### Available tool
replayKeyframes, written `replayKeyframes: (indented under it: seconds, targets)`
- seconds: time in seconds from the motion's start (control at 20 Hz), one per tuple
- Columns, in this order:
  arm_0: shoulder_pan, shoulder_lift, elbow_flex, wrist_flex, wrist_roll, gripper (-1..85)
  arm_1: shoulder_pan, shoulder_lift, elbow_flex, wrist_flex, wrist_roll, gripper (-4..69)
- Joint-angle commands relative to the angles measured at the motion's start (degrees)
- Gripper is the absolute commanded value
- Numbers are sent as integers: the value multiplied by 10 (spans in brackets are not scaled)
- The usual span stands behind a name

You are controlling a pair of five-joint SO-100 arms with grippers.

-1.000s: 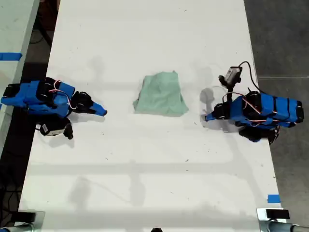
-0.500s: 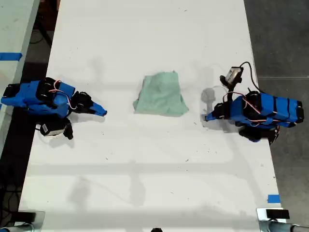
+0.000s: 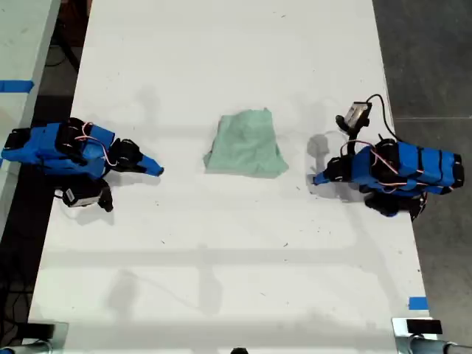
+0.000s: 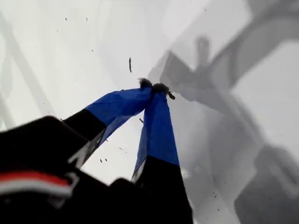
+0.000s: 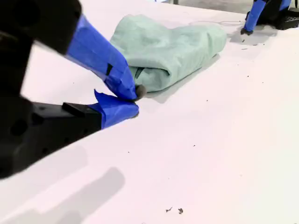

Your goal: Fold t shirt

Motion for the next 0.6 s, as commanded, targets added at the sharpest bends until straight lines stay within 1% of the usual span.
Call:
replayKeyframes:
  seconds: [0.0, 0.55]
  targets:
    - [-5, 4, 5, 1, 4, -2, -6, 4, 25, -10, 5, -1]
    - [-8, 4, 5, 1, 4, -2, -6, 4, 25, -11, 5, -1]
